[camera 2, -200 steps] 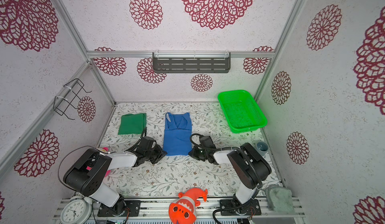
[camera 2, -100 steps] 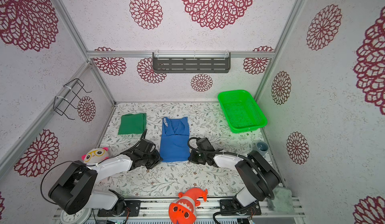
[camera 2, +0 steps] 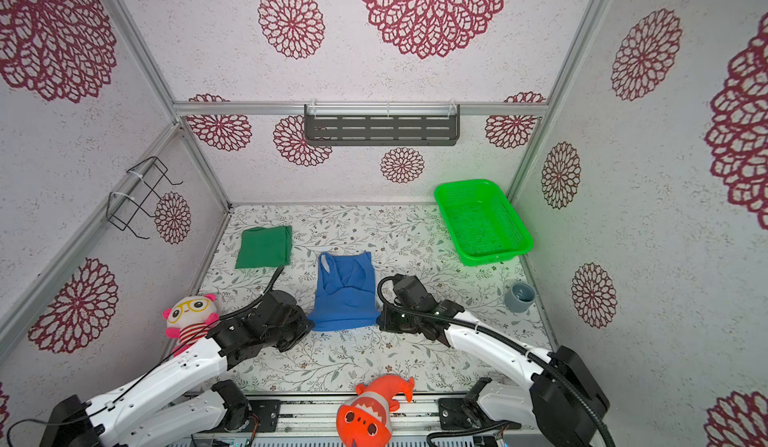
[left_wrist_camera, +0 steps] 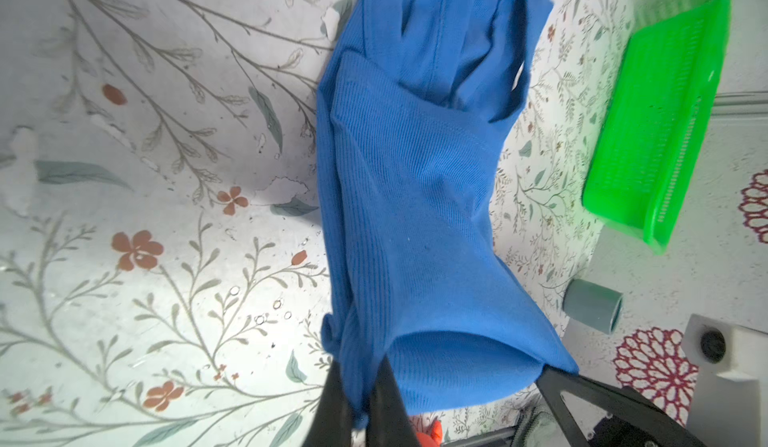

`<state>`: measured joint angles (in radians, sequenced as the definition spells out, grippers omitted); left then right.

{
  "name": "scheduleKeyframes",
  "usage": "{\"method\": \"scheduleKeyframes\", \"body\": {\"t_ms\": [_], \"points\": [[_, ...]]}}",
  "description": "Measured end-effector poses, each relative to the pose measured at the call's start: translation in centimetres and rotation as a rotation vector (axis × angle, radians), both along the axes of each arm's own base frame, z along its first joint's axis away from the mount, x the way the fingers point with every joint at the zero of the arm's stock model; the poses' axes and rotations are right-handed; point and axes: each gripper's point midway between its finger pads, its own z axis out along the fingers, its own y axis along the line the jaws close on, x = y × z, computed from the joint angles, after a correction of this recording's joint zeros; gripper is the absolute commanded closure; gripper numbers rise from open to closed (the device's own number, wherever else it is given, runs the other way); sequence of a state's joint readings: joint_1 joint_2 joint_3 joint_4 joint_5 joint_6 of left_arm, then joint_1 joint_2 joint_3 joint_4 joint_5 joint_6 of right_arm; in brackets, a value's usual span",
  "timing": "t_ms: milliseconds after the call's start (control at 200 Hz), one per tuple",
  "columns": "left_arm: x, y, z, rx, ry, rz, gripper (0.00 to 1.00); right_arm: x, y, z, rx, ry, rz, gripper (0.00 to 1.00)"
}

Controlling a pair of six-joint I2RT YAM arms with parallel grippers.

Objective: Fold and stack the tank tops

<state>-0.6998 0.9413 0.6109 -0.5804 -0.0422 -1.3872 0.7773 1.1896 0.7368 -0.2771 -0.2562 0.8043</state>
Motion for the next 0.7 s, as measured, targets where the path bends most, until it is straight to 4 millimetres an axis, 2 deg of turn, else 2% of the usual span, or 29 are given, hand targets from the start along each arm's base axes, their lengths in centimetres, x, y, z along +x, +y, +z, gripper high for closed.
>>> {"method": "scheduleKeyframes", "body": {"t_ms": [140, 240, 400, 701], "points": [[0.8, 0.2, 1.7, 0.029, -0.019, -0.002, 1.00, 1.2, 0.4, 2.3, -0.004, -0.065, 0.006, 1.00], [2.2, 0.6, 2.5, 0.055, -0.028, -0.006, 1.00, 2.3, 0.7, 3.3, -0.021, -0.109, 0.015, 1.00], [5.0, 1.7, 2.6, 0.095, -0.027, -0.016, 1.00, 4.8, 1.0, 3.8, -0.061, -0.156, 0.015, 1.00], [10.1, 2.5, 1.9, 0.118, -0.036, -0.064, 1.00, 9.9, 1.1, 3.7, -0.111, -0.189, 0.006, 1.00]]}}
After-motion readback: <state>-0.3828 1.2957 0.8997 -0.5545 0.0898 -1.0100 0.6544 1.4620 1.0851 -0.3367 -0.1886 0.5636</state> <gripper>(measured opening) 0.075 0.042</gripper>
